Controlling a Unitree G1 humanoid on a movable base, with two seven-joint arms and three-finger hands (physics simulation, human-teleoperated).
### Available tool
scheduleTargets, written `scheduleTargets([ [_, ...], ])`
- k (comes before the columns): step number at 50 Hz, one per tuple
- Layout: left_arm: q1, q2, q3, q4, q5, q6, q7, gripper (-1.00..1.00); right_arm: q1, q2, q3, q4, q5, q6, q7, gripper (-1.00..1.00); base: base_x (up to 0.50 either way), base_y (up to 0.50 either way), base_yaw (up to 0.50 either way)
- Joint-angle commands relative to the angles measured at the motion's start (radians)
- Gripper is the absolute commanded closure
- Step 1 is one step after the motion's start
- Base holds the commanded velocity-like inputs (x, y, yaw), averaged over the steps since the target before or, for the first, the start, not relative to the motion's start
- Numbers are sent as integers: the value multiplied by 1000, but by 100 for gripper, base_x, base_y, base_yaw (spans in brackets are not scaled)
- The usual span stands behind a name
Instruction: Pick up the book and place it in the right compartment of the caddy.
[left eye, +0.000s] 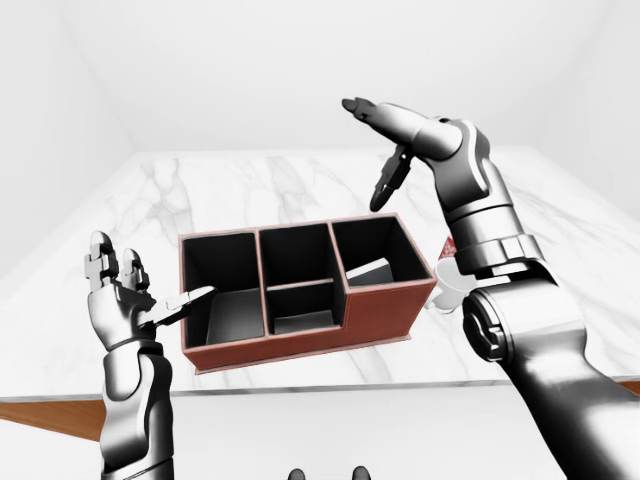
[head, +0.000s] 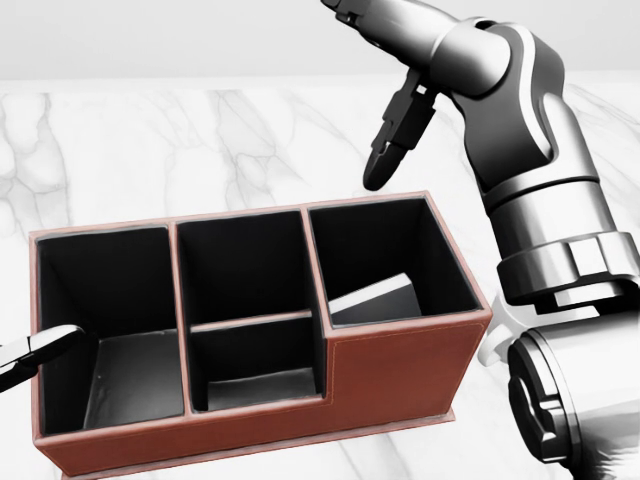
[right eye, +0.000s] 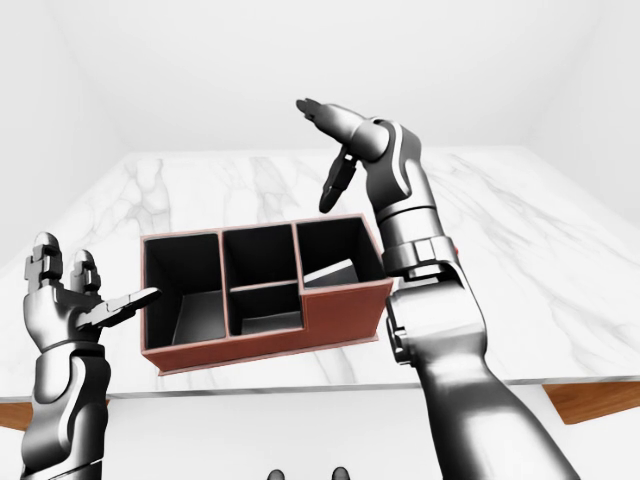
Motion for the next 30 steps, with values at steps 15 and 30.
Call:
scheduleTargets([
  [15, 2, -2, -1, 1, 3, -3, -1, -100, 32, -13, 2, -7, 94, 0, -81, -100, 0, 0, 0],
  [30, 2, -3, -3, 2, 5, -5, -1, -100, 45, -16, -38, 90, 218, 0, -344, -100, 0, 0, 0],
])
